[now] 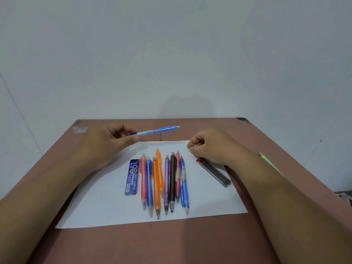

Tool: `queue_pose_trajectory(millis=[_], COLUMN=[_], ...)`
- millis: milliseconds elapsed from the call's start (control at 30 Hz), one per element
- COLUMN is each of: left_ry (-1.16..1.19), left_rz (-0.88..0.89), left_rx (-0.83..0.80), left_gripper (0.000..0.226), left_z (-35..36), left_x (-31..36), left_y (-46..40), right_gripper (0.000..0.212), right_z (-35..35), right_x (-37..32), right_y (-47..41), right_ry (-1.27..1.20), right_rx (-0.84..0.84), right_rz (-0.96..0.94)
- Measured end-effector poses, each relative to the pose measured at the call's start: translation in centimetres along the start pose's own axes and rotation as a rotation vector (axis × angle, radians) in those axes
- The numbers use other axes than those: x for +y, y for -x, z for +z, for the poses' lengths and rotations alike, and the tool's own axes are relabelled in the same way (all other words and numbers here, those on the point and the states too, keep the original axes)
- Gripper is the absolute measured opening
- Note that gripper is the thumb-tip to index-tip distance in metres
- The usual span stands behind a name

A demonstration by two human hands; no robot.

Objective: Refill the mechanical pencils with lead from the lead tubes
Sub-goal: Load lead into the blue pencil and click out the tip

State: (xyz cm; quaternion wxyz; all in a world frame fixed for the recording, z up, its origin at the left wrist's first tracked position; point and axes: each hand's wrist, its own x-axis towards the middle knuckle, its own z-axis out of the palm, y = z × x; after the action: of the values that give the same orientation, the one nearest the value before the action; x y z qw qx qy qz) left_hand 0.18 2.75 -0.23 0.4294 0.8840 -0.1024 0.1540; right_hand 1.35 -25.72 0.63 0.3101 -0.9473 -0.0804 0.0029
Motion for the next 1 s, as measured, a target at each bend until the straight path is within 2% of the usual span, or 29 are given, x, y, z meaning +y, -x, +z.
queue_pose_trajectory(millis=[233, 467, 1000], left_ry=[0.003, 0.008, 0.003], left_rz=[-0.005, 0.001, 0.012], left_rx=[0.008, -0.008, -0.033], left_gripper=[0.021, 0.020, 0.023], left_z=[0.0, 0.0, 0.1], left_x=[-0.1, -0.1, -0.1], left_y=[0.1, 0.1, 0.0], right_gripper=[0.014, 0.007, 0.004], right_z=[-0.5, -0.6, 0.0], right_x=[0.1, -1.1, -1.6], right_y=[0.3, 0.8, 1.0], right_ry=[-0.078, -0.330, -0.430], right_rx=[0.040, 0.231, 0.239], right_rz=[0.007, -0.180, -0.212])
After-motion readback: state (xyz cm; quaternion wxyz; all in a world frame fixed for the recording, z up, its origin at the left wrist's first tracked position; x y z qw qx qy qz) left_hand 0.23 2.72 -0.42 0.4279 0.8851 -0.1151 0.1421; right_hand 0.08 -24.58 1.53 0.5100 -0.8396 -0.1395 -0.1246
